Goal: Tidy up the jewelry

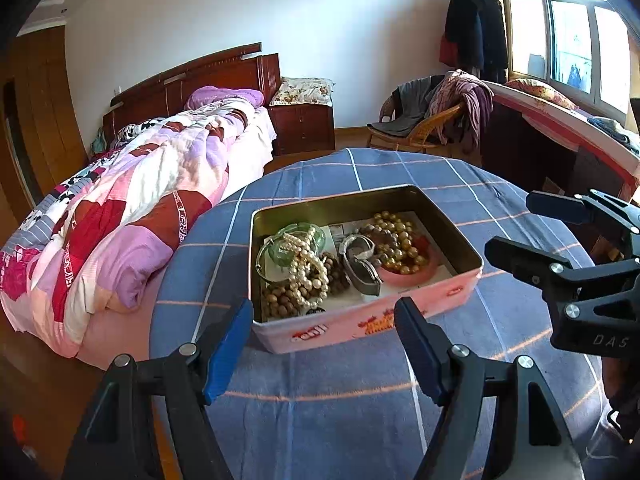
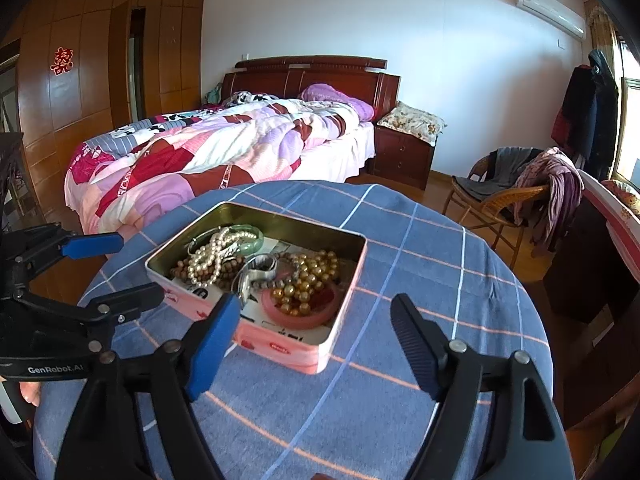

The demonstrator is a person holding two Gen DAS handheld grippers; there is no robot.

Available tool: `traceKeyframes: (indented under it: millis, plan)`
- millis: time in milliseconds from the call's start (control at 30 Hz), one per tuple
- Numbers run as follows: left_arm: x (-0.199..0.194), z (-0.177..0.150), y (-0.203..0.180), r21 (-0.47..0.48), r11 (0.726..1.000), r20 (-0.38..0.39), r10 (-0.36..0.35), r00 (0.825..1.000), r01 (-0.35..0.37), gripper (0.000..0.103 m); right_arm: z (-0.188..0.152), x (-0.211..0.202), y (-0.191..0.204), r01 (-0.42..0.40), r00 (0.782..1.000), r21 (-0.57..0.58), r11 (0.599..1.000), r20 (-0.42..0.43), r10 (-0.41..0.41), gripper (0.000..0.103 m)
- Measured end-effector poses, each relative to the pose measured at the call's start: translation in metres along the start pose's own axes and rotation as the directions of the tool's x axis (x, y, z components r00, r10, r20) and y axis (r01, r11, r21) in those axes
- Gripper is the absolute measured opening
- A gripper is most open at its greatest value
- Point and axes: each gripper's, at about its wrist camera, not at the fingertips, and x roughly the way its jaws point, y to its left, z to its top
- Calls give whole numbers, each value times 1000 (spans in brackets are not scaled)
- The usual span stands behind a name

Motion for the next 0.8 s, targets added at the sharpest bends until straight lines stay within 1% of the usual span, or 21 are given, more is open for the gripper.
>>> traceKeyframes:
  millis: [433,800]
  plan:
    - [3,-13,-3,-9,1000,-18,9,1000,-9,73,-8,-1,3,-10,1000,3,1000,-6,10,82]
    - [3,-15,-4,-12,1000,-20,3,1000,-3,73,-10,-2,4,-8,1000,0,1000,-5,8,82]
